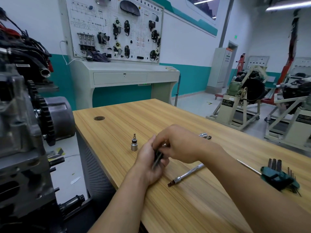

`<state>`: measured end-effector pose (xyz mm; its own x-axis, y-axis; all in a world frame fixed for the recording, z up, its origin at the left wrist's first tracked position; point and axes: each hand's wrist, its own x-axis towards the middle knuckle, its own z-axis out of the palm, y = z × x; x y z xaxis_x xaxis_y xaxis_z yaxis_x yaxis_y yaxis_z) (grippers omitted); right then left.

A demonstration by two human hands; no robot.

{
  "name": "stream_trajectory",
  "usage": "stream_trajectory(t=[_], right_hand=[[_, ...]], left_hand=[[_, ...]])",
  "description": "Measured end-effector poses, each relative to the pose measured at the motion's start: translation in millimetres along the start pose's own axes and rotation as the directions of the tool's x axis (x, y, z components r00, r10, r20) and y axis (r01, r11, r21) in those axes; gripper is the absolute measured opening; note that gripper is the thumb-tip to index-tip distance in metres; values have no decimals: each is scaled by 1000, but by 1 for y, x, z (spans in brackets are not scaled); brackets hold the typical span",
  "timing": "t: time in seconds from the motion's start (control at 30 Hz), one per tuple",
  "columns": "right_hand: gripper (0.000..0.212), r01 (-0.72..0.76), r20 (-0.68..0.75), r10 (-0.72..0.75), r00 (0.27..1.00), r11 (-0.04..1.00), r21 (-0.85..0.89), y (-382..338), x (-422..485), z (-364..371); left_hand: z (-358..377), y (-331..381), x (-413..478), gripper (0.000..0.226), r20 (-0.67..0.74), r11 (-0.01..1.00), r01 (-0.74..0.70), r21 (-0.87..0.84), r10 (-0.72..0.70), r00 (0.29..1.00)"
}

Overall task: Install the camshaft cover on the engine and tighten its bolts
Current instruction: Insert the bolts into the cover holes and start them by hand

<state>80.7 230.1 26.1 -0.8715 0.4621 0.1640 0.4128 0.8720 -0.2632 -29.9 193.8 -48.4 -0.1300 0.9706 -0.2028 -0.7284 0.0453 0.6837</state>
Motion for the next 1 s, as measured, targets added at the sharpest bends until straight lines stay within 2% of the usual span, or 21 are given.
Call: stream_trajectory(t=[0.1,0.17,0.23,0.3,0.33,0.37,0.4,0.43,0.5,0.53,0.57,0.63,0.77,0.9,1.0], right_hand=[[28,-6,-11,8,1000,990,140,-1,-1,-2],[27,-8,-149,44,988,973,231,2,-1,-9],[25,-39,-331,125,935,967,253,11,0,-20],[23,-132,-398,241,885,950,281,20,-2,-30],[19,-206,-342,299,891,937,283,22,-5,-33],[12,-276,-216,329,919,930,241,24,-8,-34],[5,-322,-31,332,943,930,176,22,-11,-31],[18,-340,163,319,934,933,117,18,-13,-27],[37,-357,450,296,842,933,54,9,-15,-14],[40,-354,507,298,809,935,17,5,-15,-7],[40,-345,515,305,801,938,-19,2,-14,-1],[37,-324,440,312,842,945,-51,0,-12,8],[30,-273,322,255,912,962,10,-3,-10,15],[22,-318,290,276,916,942,106,0,-8,15],[22,-340,237,312,920,936,91,4,-7,18]], left_hand=[[-1,1,1,35,12,996,-6,-91,8,1000],[-2,1,2,31,4,989,-4,-151,5,1000],[-4,2,5,33,-30,977,4,-215,-11,999],[-4,2,6,34,-55,971,-9,-240,-4,998],[-4,2,6,33,-63,968,-13,-250,-3,998],[-3,3,6,33,-67,965,-12,-261,-6,998],[-3,3,6,33,-72,963,-8,-270,-12,997],[-3,3,7,32,-73,961,-1,-277,-20,997],[-4,2,7,29,-71,956,7,-295,-29,997],[-4,3,6,26,-74,952,2,-305,-26,997],[-5,3,7,23,-80,949,-7,-317,-19,997],[-6,4,8,21,-95,940,-27,-340,-5,995],[-7,4,10,26,-112,924,-46,-379,4,994],[-4,3,10,29,-114,930,-65,-362,25,993],[-3,1,8,23,-96,954,-85,-287,60,994]])
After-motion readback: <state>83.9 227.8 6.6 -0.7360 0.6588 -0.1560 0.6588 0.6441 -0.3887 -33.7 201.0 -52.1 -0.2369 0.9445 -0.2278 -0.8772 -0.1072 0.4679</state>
